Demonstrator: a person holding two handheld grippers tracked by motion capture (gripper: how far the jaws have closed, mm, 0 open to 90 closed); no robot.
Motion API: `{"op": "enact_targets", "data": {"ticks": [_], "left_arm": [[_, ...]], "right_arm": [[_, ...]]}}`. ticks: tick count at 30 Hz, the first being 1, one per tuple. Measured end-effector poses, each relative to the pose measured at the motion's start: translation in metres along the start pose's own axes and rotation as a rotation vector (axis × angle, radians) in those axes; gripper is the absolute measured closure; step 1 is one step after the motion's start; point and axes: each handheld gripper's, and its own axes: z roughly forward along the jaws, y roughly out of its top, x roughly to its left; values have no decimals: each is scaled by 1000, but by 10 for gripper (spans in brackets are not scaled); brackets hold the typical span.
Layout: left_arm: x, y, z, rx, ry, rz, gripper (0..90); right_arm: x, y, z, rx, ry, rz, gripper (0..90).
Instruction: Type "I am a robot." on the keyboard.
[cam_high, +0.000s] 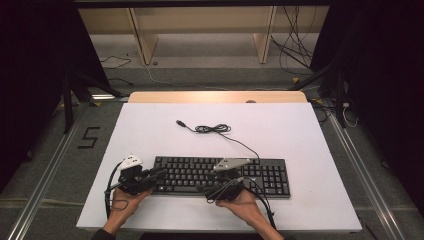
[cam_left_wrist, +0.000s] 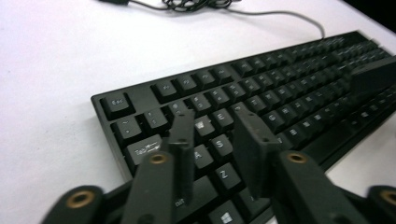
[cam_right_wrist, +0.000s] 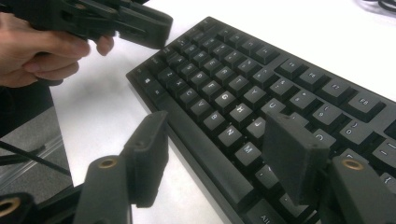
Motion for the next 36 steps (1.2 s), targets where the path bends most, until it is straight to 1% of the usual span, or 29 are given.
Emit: {"op": "enact_targets", "data": {"ticks": [3, 10, 17, 25, 28, 31, 36], "left_arm": [[0, 0, 4, 19, 2, 12, 778], [0, 1, 13, 61, 20, 33, 887], [0, 1, 18, 90, 19, 47, 889], [0, 1, 20, 102, 21, 43, 889], [0, 0, 22, 121, 26, 46, 890], [1, 0, 22, 116, 20, 34, 890], [1, 0, 22, 115, 22, 35, 890]], "right_arm": [[0, 0, -2, -5, 0, 0, 400], [0, -1, -4, -13, -5, -3, 389], [0, -1, -5, -15, -7, -6, 383], [0, -2, -6, -19, -10, -5, 373], [0, -2, -6, -21, -11, -5, 372], [0, -2, -7, -21, -11, -4, 372], [0, -2, -7, -23, -13, -4, 372]]}}
